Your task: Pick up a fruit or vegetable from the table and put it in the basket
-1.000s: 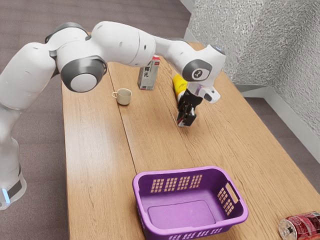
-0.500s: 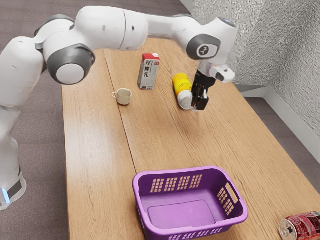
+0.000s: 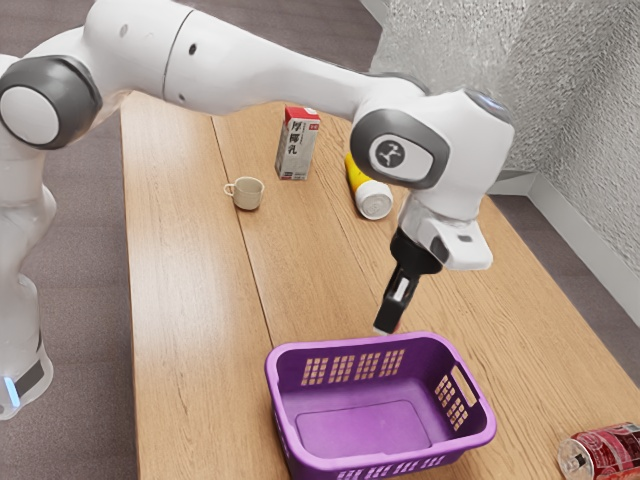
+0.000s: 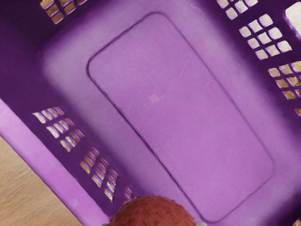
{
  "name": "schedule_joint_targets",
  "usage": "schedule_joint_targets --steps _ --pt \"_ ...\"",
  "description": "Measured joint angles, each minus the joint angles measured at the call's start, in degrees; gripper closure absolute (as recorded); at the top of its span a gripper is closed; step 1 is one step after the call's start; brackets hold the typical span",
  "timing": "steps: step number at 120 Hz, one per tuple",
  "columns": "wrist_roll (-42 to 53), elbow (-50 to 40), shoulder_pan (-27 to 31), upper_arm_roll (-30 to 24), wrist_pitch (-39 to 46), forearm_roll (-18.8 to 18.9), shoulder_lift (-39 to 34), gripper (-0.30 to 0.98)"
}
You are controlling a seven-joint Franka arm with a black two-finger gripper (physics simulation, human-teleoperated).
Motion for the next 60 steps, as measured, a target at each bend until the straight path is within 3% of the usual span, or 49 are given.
schedule_joint_targets --steps 13,34,46,60 --pt "-1.97 -1.67 -0.25 -4.57 1.38 0.21 0.1 0.54" --pt "-4.55 -2.32 0.04 -5.58 3.05 0.32 0.35 0.54" --pt "-5.65 -2.33 0.09 -5.52 3.35 -0.18 0.65 0.27" --pt "-6.72 -2.23 0.08 -5.59 3.53 -0.28 0.93 0.12"
